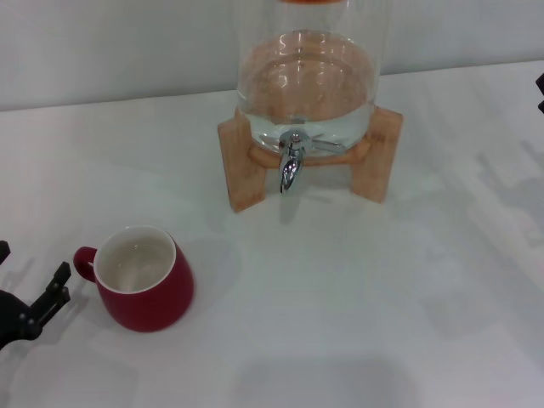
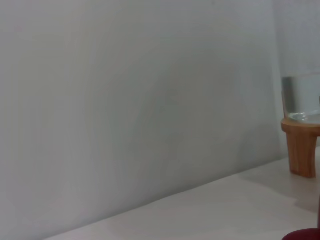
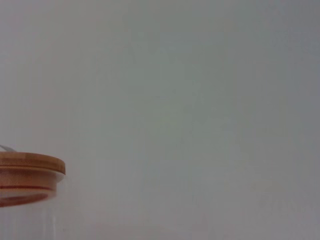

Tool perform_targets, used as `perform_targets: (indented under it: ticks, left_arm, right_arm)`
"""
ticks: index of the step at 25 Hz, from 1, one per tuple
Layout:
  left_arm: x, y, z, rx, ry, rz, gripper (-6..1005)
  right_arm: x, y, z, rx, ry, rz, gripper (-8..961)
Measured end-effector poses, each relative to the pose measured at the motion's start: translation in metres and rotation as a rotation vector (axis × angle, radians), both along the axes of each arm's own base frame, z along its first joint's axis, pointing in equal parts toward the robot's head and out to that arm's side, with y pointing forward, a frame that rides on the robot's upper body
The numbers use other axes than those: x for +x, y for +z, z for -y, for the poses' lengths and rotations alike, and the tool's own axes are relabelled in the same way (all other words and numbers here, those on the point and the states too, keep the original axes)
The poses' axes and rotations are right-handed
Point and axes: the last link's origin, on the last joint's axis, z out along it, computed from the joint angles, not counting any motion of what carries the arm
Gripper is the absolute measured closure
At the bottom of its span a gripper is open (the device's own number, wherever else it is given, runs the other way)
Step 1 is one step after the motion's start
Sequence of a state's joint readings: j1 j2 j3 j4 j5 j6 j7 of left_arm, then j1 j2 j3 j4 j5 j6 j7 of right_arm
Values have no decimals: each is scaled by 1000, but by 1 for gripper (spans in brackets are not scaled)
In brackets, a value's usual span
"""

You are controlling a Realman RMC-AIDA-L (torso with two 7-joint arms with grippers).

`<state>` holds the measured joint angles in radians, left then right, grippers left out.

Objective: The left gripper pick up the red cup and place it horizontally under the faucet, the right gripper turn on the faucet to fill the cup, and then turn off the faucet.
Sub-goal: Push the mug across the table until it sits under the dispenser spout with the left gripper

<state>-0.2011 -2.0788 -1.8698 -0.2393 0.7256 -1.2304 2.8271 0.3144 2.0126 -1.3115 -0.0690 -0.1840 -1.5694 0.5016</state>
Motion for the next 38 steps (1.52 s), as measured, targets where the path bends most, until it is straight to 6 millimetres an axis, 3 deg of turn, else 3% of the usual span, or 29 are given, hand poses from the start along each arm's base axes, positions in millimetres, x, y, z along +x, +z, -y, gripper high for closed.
perform_targets:
  ticks: [38]
  left_arm:
    - [6,-4,-10,-31,-25,-26,137]
  right_arm:
    - [-1,-1,-1,-9,7,3,103]
